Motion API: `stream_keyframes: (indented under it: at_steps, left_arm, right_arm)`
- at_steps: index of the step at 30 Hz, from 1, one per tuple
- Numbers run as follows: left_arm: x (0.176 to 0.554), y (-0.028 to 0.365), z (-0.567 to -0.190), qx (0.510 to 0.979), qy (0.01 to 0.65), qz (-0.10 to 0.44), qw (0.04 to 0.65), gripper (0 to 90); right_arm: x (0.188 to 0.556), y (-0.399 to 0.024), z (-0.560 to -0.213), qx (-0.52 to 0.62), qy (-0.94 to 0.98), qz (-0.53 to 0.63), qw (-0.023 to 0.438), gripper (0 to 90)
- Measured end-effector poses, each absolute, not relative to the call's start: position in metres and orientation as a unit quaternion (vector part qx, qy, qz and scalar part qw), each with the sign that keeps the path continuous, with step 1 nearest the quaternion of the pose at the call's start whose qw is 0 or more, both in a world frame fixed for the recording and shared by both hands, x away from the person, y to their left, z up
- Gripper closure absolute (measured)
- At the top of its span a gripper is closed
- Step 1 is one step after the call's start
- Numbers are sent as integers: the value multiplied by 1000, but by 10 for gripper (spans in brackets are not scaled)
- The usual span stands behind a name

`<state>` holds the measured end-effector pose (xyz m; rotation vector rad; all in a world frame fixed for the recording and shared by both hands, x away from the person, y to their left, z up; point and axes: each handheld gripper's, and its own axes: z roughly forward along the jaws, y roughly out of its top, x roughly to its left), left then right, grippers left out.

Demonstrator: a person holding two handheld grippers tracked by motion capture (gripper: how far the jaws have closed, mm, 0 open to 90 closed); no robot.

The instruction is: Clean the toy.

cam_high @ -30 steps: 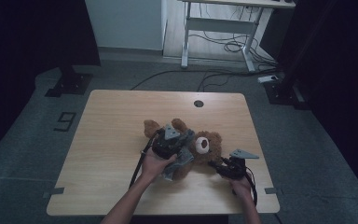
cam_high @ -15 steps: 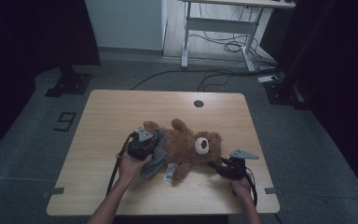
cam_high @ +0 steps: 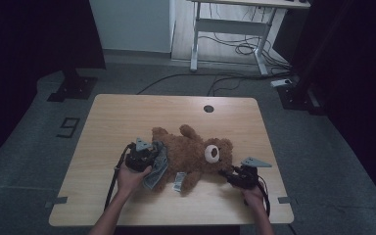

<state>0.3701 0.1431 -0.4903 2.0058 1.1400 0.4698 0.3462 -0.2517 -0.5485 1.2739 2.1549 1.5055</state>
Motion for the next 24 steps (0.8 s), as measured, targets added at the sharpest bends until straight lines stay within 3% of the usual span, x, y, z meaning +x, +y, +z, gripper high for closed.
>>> stream_keyframes:
  at_steps: [5,12,19,22,24]
  left_arm:
    - [361,137,-455,775,419,190,434,783]
    - [364,72,-420,794,359,170,461,783]
    - [378,7,-432,821,338,151,435,782]
    - [385,-6,-454,842,338,162,388,782]
    - [387,-5,-467,839,343,162,390,783]
  right_arm:
    - [347,-252,-549,436,731,514,108,568]
    - [346,-252,-549,437,729,515,110,568]
    - [346,-252,-549,438,729,516,108,568]
    - [346,-252,-549,437,729,515,108,568]
    - [346,-252,-549,436,729,516,111,568]
